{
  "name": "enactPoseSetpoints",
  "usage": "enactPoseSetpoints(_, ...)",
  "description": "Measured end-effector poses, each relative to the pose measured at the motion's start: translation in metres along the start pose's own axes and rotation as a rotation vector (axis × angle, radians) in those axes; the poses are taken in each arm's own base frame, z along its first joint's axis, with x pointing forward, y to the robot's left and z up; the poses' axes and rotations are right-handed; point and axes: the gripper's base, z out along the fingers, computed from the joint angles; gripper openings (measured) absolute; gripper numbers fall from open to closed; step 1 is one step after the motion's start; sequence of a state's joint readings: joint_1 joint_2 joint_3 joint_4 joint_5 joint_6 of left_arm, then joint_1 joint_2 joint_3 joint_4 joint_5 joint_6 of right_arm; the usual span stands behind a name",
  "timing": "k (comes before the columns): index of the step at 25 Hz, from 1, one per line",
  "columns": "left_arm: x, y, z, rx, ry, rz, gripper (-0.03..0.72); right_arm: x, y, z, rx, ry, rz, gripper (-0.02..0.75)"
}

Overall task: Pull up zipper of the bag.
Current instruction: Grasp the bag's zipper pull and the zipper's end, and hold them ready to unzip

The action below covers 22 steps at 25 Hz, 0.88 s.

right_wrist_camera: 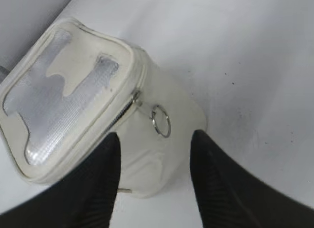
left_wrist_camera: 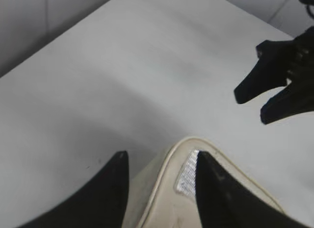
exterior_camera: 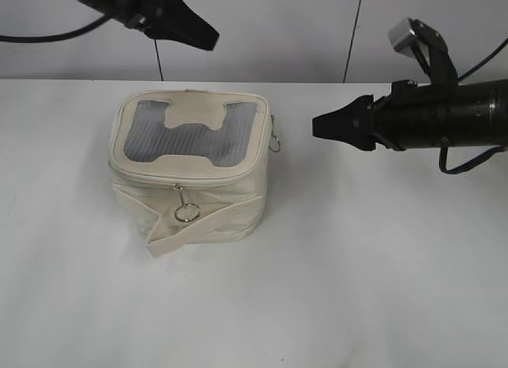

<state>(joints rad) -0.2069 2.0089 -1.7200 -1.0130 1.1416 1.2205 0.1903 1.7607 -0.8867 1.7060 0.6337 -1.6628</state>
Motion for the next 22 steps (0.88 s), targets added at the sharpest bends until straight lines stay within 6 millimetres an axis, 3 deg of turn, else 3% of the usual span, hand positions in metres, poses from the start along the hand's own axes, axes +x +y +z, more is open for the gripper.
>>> enactPoseSetpoints(2,-0.003,0.003,0.021,0.059,0.032,0.028,0.351,0.015,-0.002,0.001,0.007,0.009,-0.015,0.420)
enactPoseSetpoints(7,0.004,0.006,0.060,0.112,0.106,0.043,0.353,0.023,-0.007,0.007,0.004,0.015,-0.025,0.444)
enactPoseSetpoints(16,0.027,0.018,0.073,0.094,0.231,-0.015,0.344,0.027,-0.010,0.010,0.002,0.029,-0.077,0.445)
enactPoseSetpoints(18,0.026,0.019,0.073,0.083,0.237,-0.014,0.268,0.027,-0.010,0.011,0.002,0.030,-0.105,0.445)
enactPoseSetpoints(20,0.026,0.019,0.073,0.075,0.243,-0.011,0.110,0.029,-0.011,0.012,-0.002,0.034,-0.149,0.445)
enactPoseSetpoints(22,0.027,0.019,0.073,0.072,0.251,-0.006,0.045,0.031,-0.013,0.017,-0.020,0.039,-0.191,0.445)
